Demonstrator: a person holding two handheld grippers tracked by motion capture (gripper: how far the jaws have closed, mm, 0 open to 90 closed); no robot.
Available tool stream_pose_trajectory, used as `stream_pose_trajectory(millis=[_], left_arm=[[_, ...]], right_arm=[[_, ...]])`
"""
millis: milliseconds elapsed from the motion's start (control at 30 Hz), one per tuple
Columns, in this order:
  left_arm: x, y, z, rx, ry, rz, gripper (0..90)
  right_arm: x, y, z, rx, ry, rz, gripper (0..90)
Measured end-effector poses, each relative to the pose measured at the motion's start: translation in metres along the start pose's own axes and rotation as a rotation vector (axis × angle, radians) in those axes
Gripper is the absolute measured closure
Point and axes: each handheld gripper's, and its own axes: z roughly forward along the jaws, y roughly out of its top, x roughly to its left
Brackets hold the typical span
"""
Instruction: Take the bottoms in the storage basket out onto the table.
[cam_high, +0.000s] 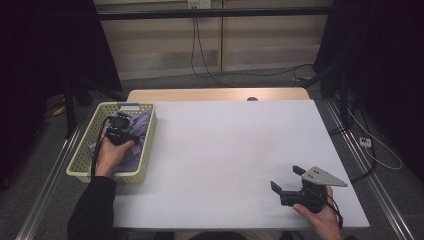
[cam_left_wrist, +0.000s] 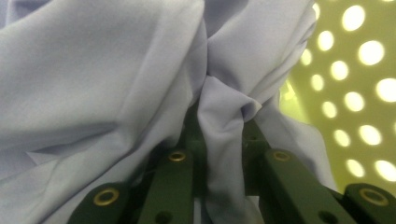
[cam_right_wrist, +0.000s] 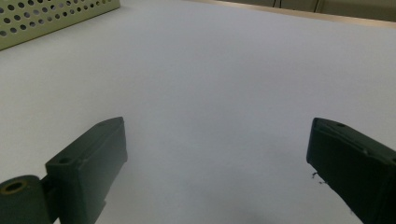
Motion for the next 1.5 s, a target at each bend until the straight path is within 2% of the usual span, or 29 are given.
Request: stream_pose_trajectory(millis=[33,67,133,400,533,567,667,1000,1100,1267,1500], left_arm=[[0.001,0.0,-0.002,0.003,-0.003,0.003,80.2],[0.0,0.0,-0.002,-0.009,-0.006,-0.011,80.4],[0.002,0.0,-0.008,-0.041,-0.022,-0.003,80.7],[0.004,0.0,-0.02,-0.111,-0.005,-0.013,81.6],[0.011,-0.003,-0.031,-0.181,-0.017,-0.053,81.8],[0.011,-0.003,-0.031,-0.181,-0.017,-0.053,81.8],[0.015,-0.004,-0.037,-0.228,-0.024,-0.079,82.0],[0.027,-0.009,-0.055,-0.329,-0.051,-0.09,82.0],[0.028,-0.01,-0.057,-0.345,-0.052,-0.094,82.0],[0.027,-0.011,-0.064,-0.4,-0.067,-0.088,82.0],[0.024,-0.009,-0.068,-0.425,-0.076,-0.076,82.1]], right_arm=[[0.0,0.0,0.0,0.002,0.001,-0.003,5.3],[0.0,0.0,0.0,0.002,0.001,-0.002,5.3],[0.0,0.0,0.0,0.003,0.001,-0.001,5.3],[-0.001,0.0,0.001,0.007,0.006,0.007,5.2],[-0.001,0.0,0.0,0.008,0.007,0.005,5.3],[-0.001,0.0,0.0,0.008,0.007,0.005,5.3],[0.0,0.0,0.001,0.007,0.008,0.007,5.2],[-0.001,0.0,0.0,0.005,0.008,0.005,5.2],[-0.002,0.0,0.0,0.005,0.006,0.013,5.2],[-0.001,0.0,0.0,0.004,0.008,0.008,5.2],[-0.001,0.0,-0.002,0.003,0.005,0.009,5.2]])
